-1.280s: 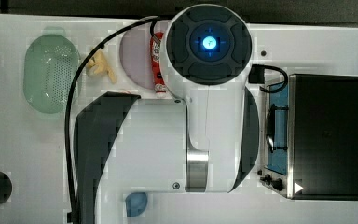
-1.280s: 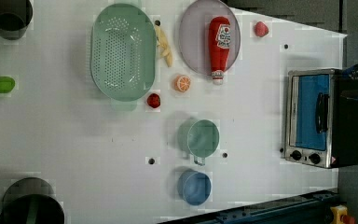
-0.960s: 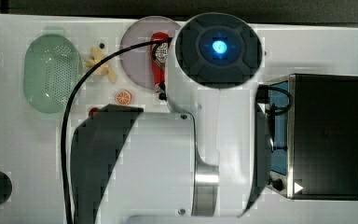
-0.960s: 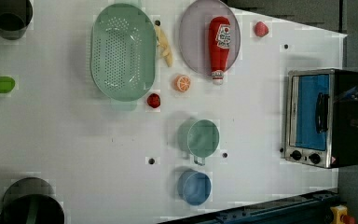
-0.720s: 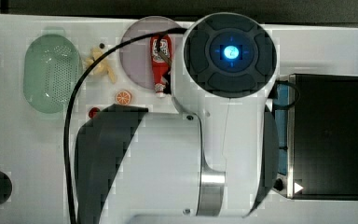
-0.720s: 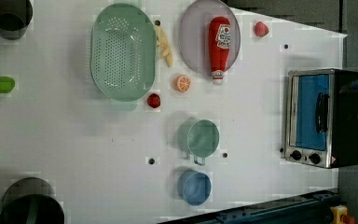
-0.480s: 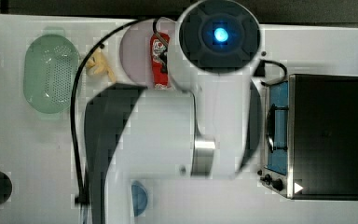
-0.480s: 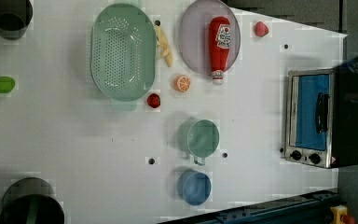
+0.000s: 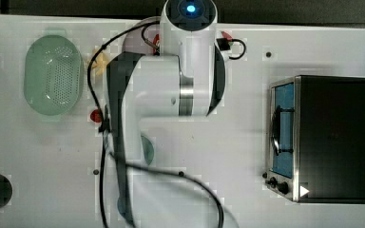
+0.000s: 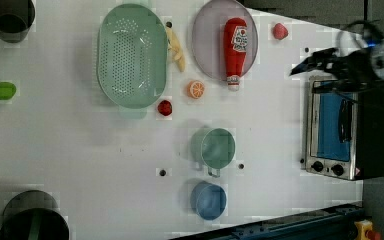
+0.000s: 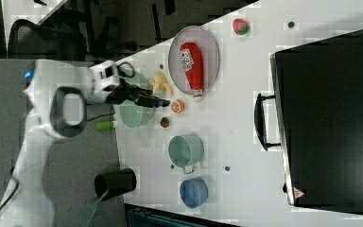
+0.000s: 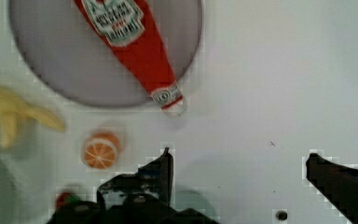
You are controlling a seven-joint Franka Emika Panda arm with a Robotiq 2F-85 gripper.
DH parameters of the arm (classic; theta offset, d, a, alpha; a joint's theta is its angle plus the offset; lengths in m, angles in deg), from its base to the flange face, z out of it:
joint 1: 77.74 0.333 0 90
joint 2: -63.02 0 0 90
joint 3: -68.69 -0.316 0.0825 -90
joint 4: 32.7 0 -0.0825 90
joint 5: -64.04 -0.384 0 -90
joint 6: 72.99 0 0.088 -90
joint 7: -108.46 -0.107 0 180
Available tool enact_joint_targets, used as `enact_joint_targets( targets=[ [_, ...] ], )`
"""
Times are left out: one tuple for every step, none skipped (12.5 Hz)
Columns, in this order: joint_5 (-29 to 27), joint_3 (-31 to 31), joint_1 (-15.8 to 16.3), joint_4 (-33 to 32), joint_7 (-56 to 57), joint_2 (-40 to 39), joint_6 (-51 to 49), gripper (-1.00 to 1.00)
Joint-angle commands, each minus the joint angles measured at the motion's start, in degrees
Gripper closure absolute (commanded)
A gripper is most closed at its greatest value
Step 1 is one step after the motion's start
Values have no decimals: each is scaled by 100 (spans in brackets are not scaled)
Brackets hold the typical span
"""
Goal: Pick ketchup from plate and place it on table.
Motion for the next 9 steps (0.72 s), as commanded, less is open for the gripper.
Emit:
enact_joint_targets(
  targets=[
    [95, -66, 101, 500, 968, -385, 200, -100],
    [215, -67, 152, 658, 1136, -607, 238, -100],
    [342, -67, 208, 811, 1300, -822, 292, -100],
    [462, -67, 267, 955, 1436, -1036, 354, -100],
    [545, -67, 323, 1091, 1474, -1245, 509, -100],
    [596, -67, 378, 1206, 1475, -1440, 694, -100],
    [619, -65, 430, 1282, 1476, -1626, 872, -100],
    [694, -63, 473, 1337, 1478, -1806, 1040, -100],
    [824, -55, 502, 1362, 1478, -1972, 1172, -100]
  ],
)
